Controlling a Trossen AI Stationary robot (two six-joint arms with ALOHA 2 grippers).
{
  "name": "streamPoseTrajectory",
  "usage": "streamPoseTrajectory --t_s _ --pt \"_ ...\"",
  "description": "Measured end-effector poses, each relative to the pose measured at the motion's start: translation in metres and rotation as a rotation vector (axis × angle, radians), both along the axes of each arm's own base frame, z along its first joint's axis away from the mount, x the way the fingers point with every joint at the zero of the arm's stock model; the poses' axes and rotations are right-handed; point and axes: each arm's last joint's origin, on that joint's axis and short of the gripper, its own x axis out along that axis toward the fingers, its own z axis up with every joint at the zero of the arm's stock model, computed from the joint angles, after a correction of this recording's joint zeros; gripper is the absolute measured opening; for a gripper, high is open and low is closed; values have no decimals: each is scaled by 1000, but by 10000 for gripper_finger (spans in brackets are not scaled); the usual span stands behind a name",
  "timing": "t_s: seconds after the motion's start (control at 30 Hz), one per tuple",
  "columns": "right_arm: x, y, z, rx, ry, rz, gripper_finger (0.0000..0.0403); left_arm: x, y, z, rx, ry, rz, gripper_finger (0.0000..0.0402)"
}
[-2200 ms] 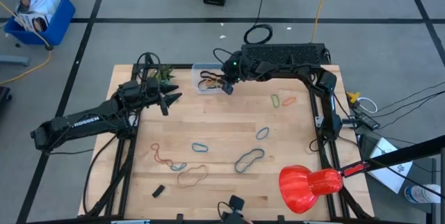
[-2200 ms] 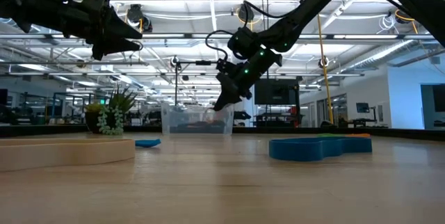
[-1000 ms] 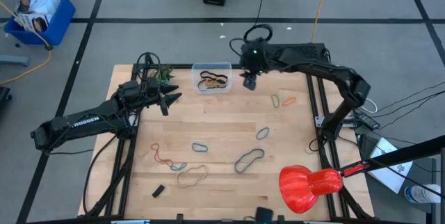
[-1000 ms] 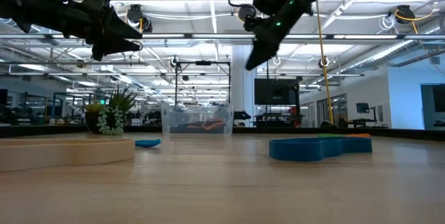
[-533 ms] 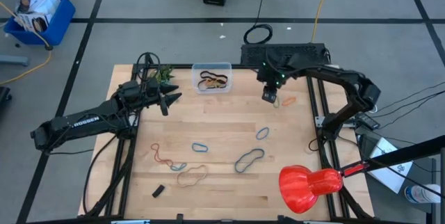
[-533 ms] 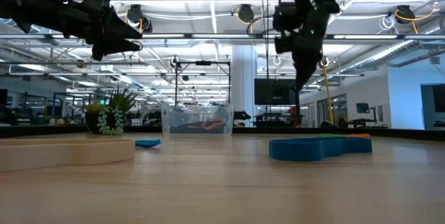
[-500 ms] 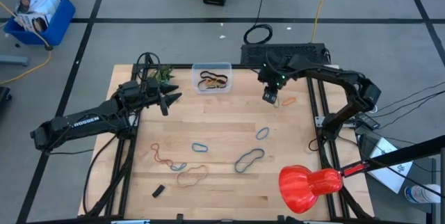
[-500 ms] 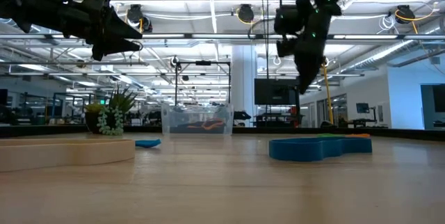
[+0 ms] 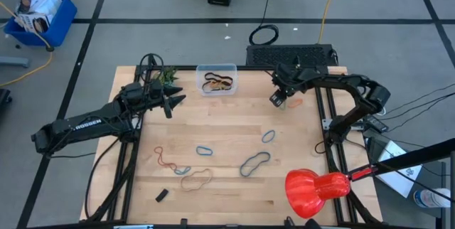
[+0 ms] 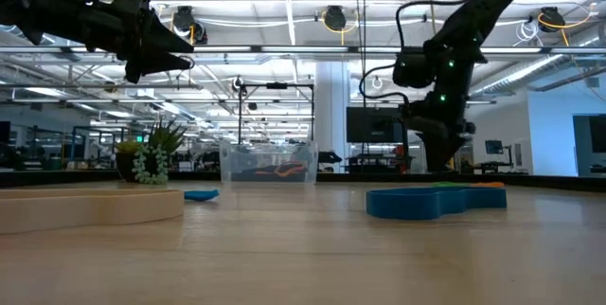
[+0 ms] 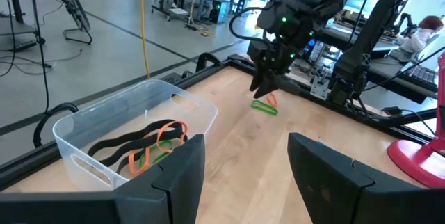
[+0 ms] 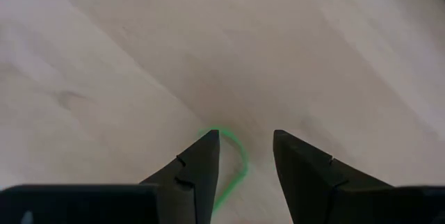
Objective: Pick and place rubber bands into bin
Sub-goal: Put the green rubber band into the transparent bin
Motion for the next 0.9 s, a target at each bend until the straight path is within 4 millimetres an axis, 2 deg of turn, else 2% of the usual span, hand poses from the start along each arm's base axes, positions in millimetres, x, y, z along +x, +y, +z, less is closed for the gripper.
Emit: streamPoseTrajectory --t_s 0.4,0.7,0.9 --pt "-9 3 -10 39 3 -98 130 0 0 0 0 0 0 214" --pt "-21 15 -31 112 -14 -126 128 0 0 0 1 0 0 214" --pt "-25 19 -37 135 -2 -122 91 0 0 0 2 0 0 214"
